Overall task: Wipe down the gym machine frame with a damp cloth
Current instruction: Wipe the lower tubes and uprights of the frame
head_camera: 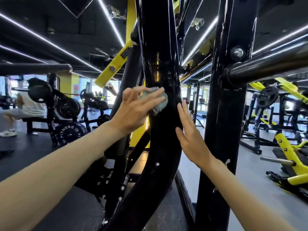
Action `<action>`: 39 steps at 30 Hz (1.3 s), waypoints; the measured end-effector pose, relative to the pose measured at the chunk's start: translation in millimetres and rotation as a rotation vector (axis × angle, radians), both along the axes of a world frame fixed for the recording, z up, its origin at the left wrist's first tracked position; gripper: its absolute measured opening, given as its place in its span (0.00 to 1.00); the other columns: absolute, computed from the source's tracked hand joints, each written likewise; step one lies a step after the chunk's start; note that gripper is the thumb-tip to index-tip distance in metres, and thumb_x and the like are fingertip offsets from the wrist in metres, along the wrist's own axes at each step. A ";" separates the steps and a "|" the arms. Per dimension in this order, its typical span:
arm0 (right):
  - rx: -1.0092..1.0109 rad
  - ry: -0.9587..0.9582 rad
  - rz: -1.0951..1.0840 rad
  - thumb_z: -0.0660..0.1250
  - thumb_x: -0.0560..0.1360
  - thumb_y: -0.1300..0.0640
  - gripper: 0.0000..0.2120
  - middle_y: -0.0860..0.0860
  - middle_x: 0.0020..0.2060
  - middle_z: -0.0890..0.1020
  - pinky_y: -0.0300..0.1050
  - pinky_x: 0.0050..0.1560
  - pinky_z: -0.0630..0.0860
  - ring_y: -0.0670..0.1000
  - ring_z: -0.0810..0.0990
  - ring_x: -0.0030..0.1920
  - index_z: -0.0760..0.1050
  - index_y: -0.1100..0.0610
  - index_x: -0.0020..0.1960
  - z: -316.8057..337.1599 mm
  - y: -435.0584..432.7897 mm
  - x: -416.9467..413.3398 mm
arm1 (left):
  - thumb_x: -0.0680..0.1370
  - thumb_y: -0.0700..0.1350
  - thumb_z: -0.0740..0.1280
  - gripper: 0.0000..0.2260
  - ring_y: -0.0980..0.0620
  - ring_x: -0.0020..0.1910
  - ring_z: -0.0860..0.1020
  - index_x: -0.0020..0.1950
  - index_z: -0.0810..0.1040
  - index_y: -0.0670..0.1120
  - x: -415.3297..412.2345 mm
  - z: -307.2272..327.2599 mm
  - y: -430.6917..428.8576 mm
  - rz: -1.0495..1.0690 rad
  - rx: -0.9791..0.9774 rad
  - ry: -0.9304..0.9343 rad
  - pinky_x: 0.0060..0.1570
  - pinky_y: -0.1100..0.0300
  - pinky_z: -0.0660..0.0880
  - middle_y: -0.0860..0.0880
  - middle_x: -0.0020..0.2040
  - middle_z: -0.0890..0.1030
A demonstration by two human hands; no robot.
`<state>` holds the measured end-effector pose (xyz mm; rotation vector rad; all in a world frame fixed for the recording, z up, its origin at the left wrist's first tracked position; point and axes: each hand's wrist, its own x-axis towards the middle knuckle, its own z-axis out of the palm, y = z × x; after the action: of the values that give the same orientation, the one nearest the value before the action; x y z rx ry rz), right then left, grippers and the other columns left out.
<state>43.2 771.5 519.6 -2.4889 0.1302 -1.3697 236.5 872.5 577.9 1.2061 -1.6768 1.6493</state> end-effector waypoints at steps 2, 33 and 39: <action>0.007 -0.037 -0.009 0.54 0.82 0.66 0.30 0.40 0.77 0.44 0.19 0.64 0.49 0.30 0.43 0.73 0.45 0.50 0.78 -2.6 1.7 2.0 | 0.74 0.36 0.64 0.21 0.47 0.60 0.68 0.67 0.74 0.46 -6.8 -16.7 -3.8 -0.068 -0.001 0.034 0.56 0.48 0.65 0.49 0.68 0.74; 0.266 -0.437 0.010 0.58 0.80 0.67 0.23 0.52 0.60 0.80 0.34 0.49 0.76 0.36 0.79 0.44 0.65 0.56 0.73 1.4 14.9 13.6 | 0.75 0.37 0.60 0.18 0.47 0.57 0.67 0.62 0.80 0.41 -44.2 -50.4 -13.7 -0.335 -0.046 0.380 0.61 0.58 0.69 0.46 0.66 0.76; 0.323 -0.491 -0.015 0.58 0.79 0.69 0.23 0.36 0.25 0.70 0.31 0.26 0.60 0.41 0.64 0.22 0.68 0.54 0.72 1.0 12.5 22.6 | 0.72 0.30 0.63 0.23 0.50 0.59 0.70 0.65 0.78 0.44 -48.8 4.0 -21.7 -0.505 -0.243 0.846 0.62 0.70 0.65 0.46 0.68 0.75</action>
<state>65.7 784.0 520.6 -1.8417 0.2390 -1.7606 187.7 850.8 581.8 1.0265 -1.0717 0.8171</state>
